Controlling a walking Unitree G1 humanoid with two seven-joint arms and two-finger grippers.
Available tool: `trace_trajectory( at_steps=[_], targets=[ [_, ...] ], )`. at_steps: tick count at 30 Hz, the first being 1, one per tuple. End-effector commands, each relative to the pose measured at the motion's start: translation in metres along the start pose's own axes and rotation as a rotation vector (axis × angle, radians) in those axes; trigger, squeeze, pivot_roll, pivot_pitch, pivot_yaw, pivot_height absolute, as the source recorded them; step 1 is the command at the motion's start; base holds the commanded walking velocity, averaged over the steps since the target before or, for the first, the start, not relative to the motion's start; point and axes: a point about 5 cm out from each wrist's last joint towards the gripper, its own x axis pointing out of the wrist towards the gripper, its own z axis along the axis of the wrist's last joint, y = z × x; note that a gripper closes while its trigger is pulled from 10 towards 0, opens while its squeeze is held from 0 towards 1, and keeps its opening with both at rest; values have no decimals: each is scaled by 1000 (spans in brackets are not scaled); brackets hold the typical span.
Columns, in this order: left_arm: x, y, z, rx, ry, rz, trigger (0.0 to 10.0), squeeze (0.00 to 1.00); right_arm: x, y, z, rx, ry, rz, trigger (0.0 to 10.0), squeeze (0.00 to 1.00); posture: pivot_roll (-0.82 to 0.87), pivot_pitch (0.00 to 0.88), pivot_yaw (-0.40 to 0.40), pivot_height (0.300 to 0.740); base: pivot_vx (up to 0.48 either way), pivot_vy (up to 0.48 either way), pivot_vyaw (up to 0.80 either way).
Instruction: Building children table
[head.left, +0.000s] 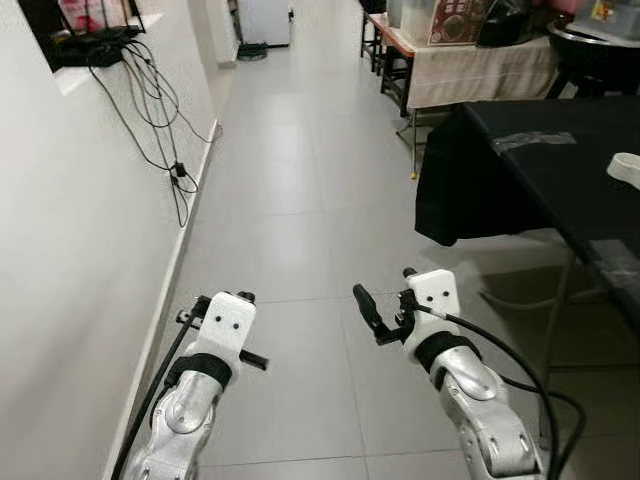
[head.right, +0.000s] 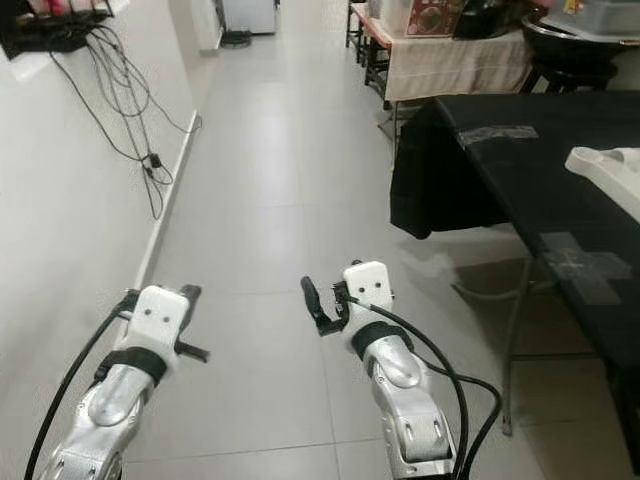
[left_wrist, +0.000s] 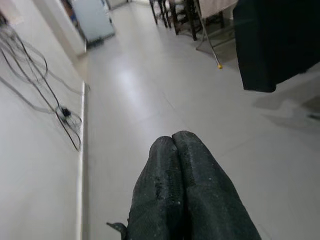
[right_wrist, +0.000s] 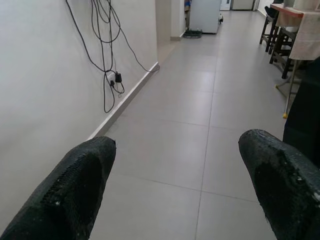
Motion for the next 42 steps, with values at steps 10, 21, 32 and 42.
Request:
trace_trajectory(
  at_steps=[10,21,32,42],
  targets=[
    [-3,-9,-10,-178,4,-107,10000,0,4,-2,-5,63,3,10,10000,0,-20,104,29,740,0,0,0],
    [0,-8,-9,-206,7,-125,10000,0,8,-5,-5,86,8,7,10000,0,-24,115,29,740,0,0,-143],
    [1,-8,-9,-208,2,-131,10000,0,9,-4,-4,103,2,22,10000,0,-23,120,34,740,0,0,-211],
    [2,-8,-9,-207,2,-136,10000,0,10,-3,-5,116,2,40,10000,0,-21,122,35,740,224,0,0]
  ],
)
